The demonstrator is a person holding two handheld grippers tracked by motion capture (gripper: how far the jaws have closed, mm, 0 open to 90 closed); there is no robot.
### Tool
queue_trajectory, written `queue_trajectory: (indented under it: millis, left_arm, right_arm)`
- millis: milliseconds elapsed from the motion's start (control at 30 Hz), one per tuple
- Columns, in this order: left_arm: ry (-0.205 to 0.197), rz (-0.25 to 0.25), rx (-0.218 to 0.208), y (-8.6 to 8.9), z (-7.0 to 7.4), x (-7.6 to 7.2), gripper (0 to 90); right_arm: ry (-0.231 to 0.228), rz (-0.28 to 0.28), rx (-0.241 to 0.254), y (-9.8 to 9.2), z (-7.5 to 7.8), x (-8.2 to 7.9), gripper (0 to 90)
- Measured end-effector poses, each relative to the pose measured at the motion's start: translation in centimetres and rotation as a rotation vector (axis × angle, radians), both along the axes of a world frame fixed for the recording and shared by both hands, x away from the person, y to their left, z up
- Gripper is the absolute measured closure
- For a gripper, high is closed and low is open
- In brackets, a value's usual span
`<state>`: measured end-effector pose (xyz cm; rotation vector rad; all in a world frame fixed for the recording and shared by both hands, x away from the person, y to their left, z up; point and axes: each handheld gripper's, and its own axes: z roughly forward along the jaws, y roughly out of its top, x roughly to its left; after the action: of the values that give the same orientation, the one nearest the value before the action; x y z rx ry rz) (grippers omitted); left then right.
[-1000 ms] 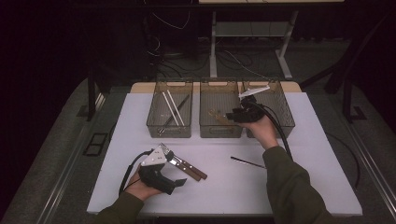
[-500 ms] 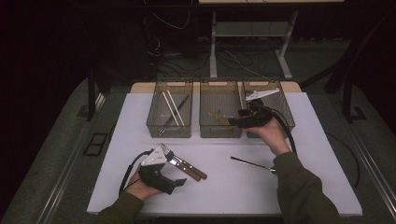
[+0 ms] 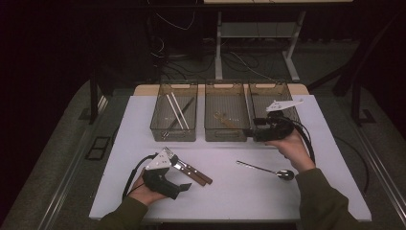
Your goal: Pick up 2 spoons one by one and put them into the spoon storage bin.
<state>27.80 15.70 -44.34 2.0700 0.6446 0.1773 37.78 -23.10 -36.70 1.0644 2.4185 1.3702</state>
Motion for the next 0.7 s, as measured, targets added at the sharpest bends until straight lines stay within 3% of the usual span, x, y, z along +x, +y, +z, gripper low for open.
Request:
queue_trajectory:
  millis: [300, 700]
  left_arm:
    - [0.001, 0.003, -0.001, 0.0, 0.0, 0.0, 0.0]
    - [-0.005, -0.006, 0.012, 0.0, 0.1, 0.0, 0.0]
  right_arm:
    - [0.013, -0.014, -0.007, -2.4, -0.4, -1.9, 28.3]
    - [0.019, -0.038, -0.055, -5.1, -1.5, -5.0, 30.8]
